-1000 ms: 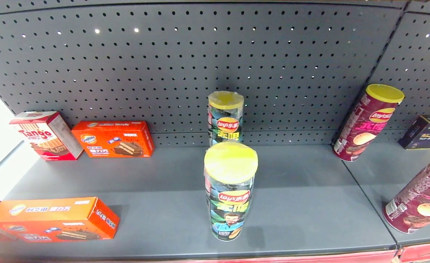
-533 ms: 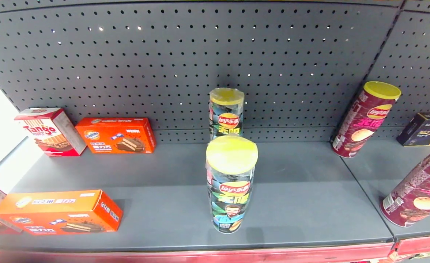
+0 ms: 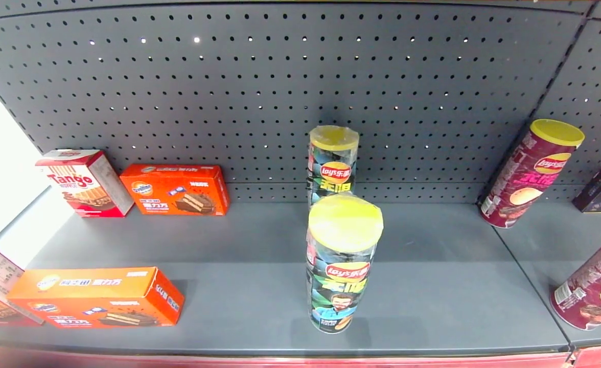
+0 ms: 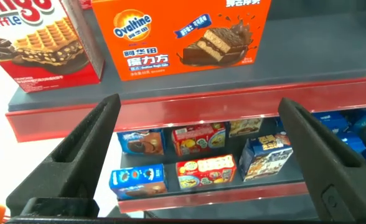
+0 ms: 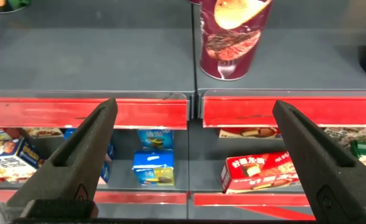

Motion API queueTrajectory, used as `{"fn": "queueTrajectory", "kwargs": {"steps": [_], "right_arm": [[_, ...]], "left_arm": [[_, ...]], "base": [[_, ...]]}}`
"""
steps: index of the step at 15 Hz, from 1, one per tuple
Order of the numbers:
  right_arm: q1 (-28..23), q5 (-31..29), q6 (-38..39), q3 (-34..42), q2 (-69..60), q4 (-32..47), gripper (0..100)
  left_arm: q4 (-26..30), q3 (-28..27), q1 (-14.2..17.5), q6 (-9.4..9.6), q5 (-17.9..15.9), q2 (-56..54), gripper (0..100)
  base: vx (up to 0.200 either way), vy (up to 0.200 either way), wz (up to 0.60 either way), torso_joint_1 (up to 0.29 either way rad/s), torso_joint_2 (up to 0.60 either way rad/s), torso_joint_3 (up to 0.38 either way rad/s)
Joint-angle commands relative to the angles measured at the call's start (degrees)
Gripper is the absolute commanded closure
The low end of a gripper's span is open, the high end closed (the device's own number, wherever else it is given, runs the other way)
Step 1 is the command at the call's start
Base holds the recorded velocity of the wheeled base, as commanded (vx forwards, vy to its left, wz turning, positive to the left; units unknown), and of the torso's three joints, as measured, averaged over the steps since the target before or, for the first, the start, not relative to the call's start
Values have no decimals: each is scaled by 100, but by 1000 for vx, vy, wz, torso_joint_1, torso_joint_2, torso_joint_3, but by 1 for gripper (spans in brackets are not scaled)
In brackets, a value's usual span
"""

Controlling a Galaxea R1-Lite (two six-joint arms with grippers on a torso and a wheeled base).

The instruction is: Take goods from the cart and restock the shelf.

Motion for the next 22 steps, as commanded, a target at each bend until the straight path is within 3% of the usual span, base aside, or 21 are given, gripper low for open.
{"fn": "queueTrajectory", "kwargs": {"steps": [1,22], "right_arm": [[0,4,0,1,8,0,0],[-9,4,0,1,8,0,0]], "left_arm": [[-1,2,1,-1,5,8,0],[-1,2,1,-19,5,8,0]], "base": [[0,0,0,0,0,0],[-10,0,0,0,0,0]]}}
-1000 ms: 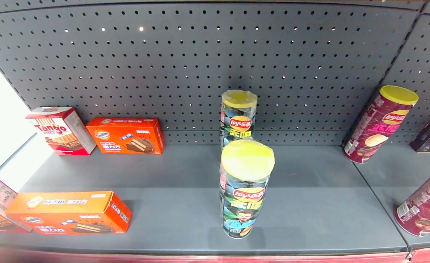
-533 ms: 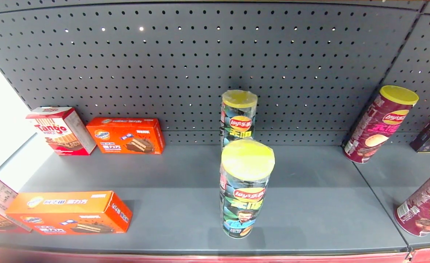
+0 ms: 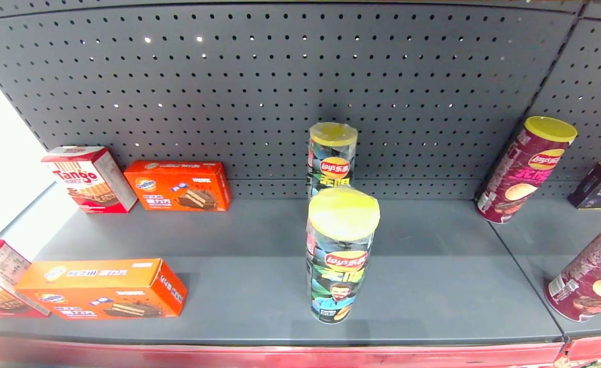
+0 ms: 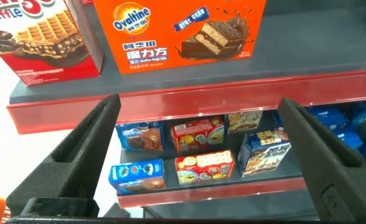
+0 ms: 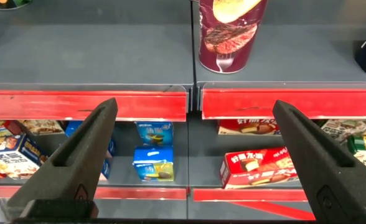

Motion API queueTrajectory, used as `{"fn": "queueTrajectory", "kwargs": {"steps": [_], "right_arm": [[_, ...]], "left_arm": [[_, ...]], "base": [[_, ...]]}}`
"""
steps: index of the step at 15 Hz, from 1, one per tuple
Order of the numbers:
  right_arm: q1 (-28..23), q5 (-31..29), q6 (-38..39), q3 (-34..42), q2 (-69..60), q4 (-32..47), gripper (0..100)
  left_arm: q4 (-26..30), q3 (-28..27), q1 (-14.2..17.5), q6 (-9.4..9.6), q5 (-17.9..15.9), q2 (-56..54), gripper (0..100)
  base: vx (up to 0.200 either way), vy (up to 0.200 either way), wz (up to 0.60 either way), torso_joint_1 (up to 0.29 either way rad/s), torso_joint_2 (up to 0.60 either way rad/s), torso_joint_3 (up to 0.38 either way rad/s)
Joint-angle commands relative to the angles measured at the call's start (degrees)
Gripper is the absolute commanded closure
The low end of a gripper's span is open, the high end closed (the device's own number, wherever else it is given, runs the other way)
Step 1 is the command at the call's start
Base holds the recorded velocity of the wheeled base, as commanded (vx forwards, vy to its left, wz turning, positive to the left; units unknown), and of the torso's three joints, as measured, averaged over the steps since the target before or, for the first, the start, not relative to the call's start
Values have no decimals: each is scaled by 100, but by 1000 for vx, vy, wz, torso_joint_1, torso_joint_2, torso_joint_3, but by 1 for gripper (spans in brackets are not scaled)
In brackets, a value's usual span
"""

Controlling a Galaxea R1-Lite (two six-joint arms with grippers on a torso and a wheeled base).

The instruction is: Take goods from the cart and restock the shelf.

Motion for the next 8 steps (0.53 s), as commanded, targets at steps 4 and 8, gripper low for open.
{"fn": "queueTrajectory", "kwargs": {"steps": [4,8], "right_arm": [[2,2,0,1,8,0,0],[-6,2,0,1,8,0,0]], "left_arm": [[2,0,1,6,1,8,0],[2,0,1,6,1,8,0]], "base": [[0,0,0,0,0,0],[0,0,0,0,0,0]]}}
